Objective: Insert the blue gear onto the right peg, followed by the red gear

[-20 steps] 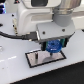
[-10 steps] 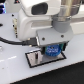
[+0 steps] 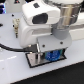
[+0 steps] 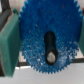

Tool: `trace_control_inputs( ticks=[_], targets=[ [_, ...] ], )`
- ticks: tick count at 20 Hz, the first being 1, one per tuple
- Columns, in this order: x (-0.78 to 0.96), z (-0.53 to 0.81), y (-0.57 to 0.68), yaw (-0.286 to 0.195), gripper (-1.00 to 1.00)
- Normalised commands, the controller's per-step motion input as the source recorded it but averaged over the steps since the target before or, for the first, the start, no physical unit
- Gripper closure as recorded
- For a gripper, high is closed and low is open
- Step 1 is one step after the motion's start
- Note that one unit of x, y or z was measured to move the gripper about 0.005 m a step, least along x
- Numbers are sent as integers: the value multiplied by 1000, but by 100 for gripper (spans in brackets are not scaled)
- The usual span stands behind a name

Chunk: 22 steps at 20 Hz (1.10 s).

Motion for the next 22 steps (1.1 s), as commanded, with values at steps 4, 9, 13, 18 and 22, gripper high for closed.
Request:
trace_control_inputs(
  ticks=[4, 9, 13, 18, 22],
  targets=[
    [-22, 394, 185, 0, -100],
    [-163, 435, 163, 0, -100],
    [-429, 300, 232, 0, -100],
    [-625, 164, 241, 0, -100],
    [-830, 87, 222, 0, -100]
  ],
)
